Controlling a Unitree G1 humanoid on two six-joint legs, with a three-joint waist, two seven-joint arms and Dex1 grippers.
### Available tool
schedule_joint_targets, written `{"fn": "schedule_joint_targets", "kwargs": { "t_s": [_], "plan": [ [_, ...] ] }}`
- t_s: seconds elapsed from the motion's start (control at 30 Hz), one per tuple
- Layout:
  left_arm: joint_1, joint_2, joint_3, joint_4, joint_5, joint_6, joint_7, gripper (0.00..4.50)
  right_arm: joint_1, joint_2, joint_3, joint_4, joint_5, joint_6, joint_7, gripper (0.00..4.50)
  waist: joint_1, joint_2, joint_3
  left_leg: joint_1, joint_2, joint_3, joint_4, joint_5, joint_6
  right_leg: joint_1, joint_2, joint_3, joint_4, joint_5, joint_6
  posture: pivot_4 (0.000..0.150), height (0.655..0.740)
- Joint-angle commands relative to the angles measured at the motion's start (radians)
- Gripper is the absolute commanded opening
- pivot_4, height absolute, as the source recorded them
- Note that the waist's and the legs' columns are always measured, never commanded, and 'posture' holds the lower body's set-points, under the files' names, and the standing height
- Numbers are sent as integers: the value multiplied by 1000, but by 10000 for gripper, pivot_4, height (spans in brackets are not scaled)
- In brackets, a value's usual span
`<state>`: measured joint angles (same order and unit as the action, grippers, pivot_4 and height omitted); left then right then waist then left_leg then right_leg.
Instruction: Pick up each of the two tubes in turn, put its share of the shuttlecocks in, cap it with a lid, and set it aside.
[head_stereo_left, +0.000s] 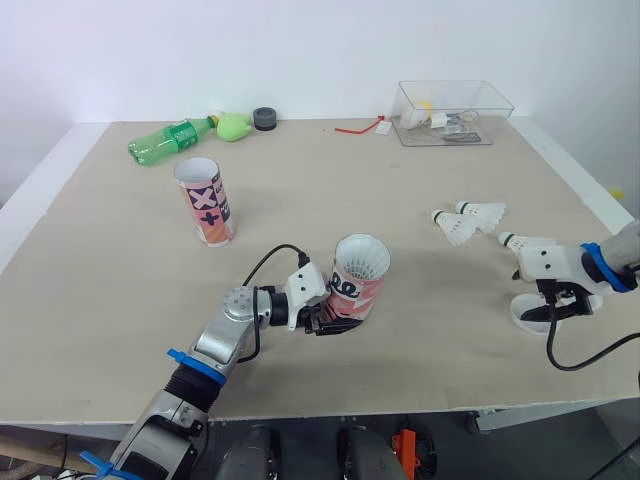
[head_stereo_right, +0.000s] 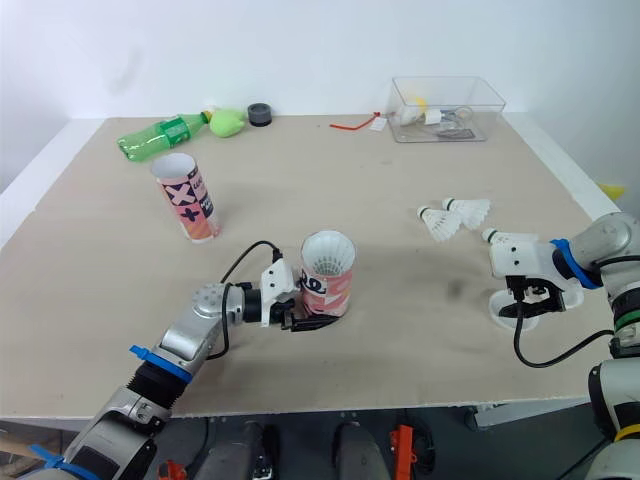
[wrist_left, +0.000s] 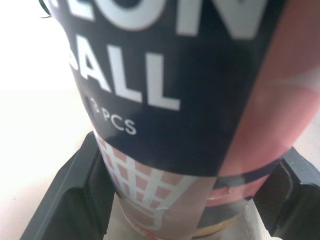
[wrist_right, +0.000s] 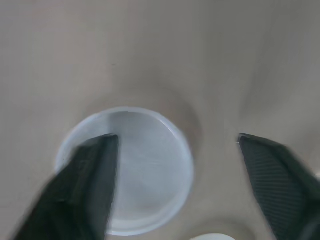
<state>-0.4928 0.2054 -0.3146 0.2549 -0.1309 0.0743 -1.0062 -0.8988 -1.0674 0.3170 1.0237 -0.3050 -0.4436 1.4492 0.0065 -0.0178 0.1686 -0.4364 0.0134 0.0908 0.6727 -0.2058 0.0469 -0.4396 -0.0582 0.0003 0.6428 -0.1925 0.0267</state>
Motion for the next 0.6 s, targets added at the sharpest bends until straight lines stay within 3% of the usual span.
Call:
{"fn": "schedule_joint_targets", "kwargs": {
  "t_s": [0.03, 0.17, 0.47, 0.6],
  "plan": [
    [5, -3, -3, -33, -8, 5, 2, 30996, -19, 1, 7, 17, -17, -13, 21, 21195, 0, 0, 0, 0, 0, 0, 0, 0, 0, 0, 0, 0, 0, 0, 0, 1500, 7400],
    [8, -5, -4, -35, -10, 7, 7, 30996, -25, -2, 11, 26, -26, -9, 57, 1451, 0, 0, 0, 0, 0, 0, 0, 0, 0, 0, 0, 0, 0, 0, 0, 1500, 7400],
    [5, -7, -7, -30, -12, 10, 12, 30996, -17, 2, -6, 15, -7, -28, 81, 481, 0, 0, 0, 0, 0, 0, 0, 0, 0, 0, 0, 0, 0, 0, -1, 1500, 7400],
    [-2, -7, -4, -12, -11, 5, 10, 30996, -33, 16, -49, -57, 71, -28, 124, 481, -1, 0, 0, 0, 0, 0, 0, 0, 0, 0, 0, 0, 0, 1, -1, 1500, 7400]
  ]
}}
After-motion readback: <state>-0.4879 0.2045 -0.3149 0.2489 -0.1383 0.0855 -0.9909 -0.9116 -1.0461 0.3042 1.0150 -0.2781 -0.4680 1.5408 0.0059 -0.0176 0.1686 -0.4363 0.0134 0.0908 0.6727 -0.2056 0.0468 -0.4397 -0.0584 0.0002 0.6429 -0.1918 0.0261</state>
